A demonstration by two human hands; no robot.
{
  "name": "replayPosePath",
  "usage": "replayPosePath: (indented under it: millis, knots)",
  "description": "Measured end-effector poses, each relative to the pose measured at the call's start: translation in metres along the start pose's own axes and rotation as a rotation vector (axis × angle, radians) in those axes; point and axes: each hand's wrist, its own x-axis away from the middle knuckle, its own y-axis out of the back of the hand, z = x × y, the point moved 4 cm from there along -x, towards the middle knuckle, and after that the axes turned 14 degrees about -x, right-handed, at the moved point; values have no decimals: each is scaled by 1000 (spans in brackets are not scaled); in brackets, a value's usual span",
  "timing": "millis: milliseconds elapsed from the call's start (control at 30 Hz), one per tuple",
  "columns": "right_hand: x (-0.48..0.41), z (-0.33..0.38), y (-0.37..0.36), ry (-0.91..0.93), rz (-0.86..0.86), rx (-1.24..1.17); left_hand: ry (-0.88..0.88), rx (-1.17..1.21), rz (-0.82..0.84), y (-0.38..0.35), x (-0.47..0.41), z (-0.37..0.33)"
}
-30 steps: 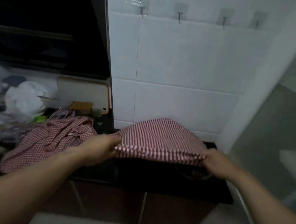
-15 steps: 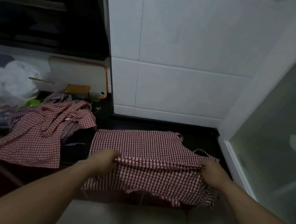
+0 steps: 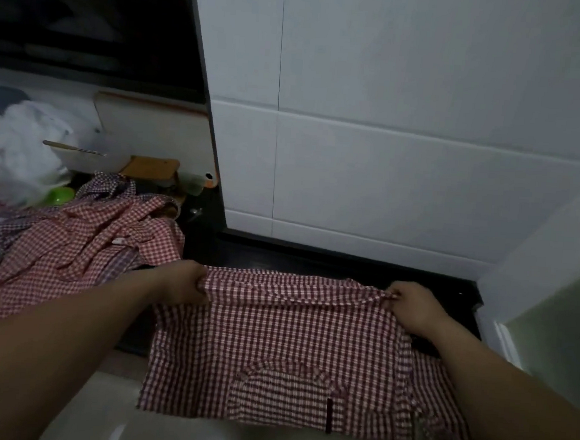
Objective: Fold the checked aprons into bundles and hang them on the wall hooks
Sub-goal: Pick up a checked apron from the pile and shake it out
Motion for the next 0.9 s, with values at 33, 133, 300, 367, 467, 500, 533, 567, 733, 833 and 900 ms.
replayPosePath:
  millis: [33,133,300,367,467,500,533,567,733,833,900]
  knots:
    - [-17,2,1,-3,22,-11,32,12,7,5,-10,8]
    - [-65,5,-2,1,62,-63,114,66,-35,7,-40,23]
    - [-115,-9,-37,-89,86,-53,169,95,-112,-16,-88,36]
    - [-127,-23,-53,-138,110,-14,152,83,-116,-27,-106,39]
    - [-128,-36,-68,-227,163,-54,154,34,-91,-32,-131,42]
    - [-128,-38,-70,-259,174,-81,162,16,-102,-31,-138,44]
    - [-128,-41,-71,-275,178,-97,168,14,-119,-30,-143,44]
    - [-130,-41,-71,-278,191,-117,177,21,-143,-28,-149,45]
    - [-140,-10,-84,-182,306,-226,191,-35,-62,-32,-167,44]
    - [-155,4,-95,-99,272,-45,201,-44,-56,-35,-173,40]
    - [-165,5,-100,-74,229,88,212,-47,-86,-36,-176,40]
